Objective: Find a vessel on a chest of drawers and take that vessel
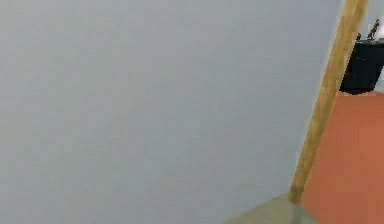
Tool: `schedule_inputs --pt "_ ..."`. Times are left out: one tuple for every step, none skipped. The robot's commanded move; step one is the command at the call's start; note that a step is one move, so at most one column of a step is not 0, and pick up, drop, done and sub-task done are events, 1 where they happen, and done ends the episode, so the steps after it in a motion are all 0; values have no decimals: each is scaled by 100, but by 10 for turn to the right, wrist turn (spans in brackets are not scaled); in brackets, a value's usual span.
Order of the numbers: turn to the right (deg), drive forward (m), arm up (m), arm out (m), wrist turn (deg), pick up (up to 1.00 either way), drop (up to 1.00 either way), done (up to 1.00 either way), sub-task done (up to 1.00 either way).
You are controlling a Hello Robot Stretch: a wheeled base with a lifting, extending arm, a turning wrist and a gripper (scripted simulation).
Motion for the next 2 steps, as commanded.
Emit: schedule_inputs --pt "0 55 0 0 0 0 0 0 0" --pt "450 0 0 0 0 0 0 0 0"
